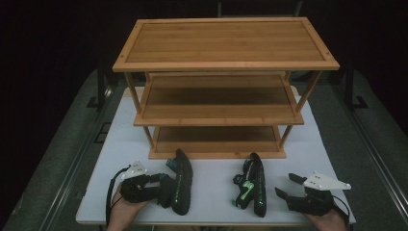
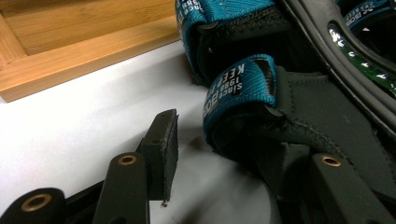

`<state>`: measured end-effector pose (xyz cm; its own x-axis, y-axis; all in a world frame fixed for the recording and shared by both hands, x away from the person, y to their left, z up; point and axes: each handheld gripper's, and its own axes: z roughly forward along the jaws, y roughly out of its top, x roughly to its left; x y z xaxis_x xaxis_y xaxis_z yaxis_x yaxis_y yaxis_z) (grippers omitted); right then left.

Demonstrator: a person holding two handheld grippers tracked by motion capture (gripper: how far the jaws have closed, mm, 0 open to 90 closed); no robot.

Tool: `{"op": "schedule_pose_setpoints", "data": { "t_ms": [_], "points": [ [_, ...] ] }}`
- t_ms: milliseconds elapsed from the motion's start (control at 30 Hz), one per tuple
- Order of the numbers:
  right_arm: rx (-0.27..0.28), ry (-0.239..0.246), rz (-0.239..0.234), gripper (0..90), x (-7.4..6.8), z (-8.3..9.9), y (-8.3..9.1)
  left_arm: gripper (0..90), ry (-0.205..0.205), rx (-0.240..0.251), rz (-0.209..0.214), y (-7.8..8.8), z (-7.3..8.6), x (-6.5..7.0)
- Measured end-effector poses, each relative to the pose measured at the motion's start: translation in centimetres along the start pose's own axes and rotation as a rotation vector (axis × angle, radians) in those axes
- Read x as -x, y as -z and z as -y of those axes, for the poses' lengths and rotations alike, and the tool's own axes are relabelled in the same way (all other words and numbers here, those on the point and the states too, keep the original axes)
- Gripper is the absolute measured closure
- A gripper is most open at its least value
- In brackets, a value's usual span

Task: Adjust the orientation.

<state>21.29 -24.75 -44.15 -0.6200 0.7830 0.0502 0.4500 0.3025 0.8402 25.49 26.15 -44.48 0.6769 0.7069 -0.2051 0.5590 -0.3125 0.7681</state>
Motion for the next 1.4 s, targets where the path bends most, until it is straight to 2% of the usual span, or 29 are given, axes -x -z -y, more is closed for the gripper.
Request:
{"op": "schedule_pose_setpoints", "data": {
  "t_ms": [133,267,533,733,1033,1400],
  "points": [
    [0.001,-0.001,0.002,27.6,0.0,0.0,0.1,50.9,-0.006,0.006,-0.002,0.1,-0.2,0.2],
    [0.006,-0.005,0.004,27.6,0.1,0.0,0.2,50.8,-0.034,0.013,0.015,0.3,-0.8,0.7],
    [0.008,-0.005,0.004,27.6,0.0,0.0,0.2,49.8,-0.052,0.002,0.034,0.6,-1.2,0.9],
    [0.009,-0.002,0.004,27.6,-0.1,0.0,0.2,50.7,-0.049,0.013,0.046,0.8,-1.3,0.9],
    [0.005,0.006,0.003,27.7,-0.2,0.0,0.1,58.8,-0.046,0.022,0.089,0.7,-1.9,0.9],
    [0.006,0.01,0.002,27.7,-0.3,0.0,0.1,59.4,-0.031,0.024,0.122,0.6,-2.5,1.0]
  ]
}}
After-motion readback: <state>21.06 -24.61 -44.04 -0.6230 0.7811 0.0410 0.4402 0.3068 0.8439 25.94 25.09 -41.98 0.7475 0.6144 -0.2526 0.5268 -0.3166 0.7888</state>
